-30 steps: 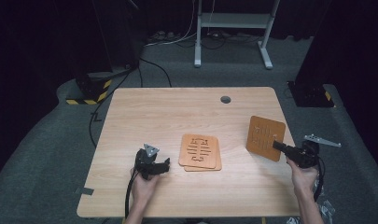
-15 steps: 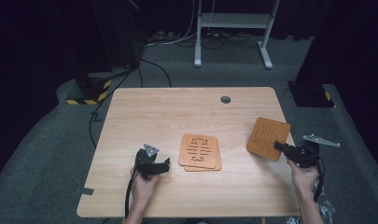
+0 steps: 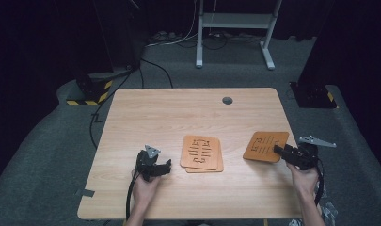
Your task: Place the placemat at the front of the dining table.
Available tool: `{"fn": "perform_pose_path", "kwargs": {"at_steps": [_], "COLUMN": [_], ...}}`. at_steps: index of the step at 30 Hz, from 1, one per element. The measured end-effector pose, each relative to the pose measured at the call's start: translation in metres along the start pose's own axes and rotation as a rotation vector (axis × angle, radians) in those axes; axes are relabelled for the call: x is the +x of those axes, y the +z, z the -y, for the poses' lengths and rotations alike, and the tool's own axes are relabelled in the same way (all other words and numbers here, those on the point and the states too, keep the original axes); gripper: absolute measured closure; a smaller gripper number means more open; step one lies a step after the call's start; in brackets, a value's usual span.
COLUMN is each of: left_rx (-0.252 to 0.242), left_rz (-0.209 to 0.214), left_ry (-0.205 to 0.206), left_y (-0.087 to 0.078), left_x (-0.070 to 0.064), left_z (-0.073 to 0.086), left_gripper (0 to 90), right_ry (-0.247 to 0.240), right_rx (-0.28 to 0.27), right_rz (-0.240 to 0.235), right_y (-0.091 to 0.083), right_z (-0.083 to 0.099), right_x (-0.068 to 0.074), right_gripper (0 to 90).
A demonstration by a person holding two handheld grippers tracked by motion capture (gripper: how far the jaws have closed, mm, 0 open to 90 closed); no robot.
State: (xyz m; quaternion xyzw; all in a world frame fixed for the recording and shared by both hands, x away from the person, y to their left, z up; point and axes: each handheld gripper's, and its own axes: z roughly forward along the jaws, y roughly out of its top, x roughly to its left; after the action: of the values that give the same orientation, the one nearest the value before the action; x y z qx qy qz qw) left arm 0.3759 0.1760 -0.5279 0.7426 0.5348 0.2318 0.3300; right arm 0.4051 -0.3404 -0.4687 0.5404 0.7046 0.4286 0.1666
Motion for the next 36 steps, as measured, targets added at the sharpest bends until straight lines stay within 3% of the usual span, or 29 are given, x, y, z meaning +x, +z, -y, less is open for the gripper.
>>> {"fn": "perform_pose_path", "kwargs": {"at_steps": [8, 17, 36], "left_rx": [0.0, 0.001, 0.0], "left_rz": [0.0, -0.001, -0.001], "left_ry": [0.0, -0.001, 0.0], "left_y": [0.0, 0.0, 0.0], "left_x": [0.0, 0.0, 0.0], "left_z": [0.0, 0.0, 0.0], "left_gripper": [17.2, 17.2, 17.2], "right_ry": [-0.009, -0.003, -0.048], "right_rx": [0.009, -0.026, -0.085], "right_rz": [0.009, 0.022, -0.032], "right_y": [0.002, -0.003, -0.016], "right_z": [0.0, 0.0, 0.011], "right_x": [0.0, -0.002, 0.02], "right_gripper": [49.0, 44.2, 42.9]}}
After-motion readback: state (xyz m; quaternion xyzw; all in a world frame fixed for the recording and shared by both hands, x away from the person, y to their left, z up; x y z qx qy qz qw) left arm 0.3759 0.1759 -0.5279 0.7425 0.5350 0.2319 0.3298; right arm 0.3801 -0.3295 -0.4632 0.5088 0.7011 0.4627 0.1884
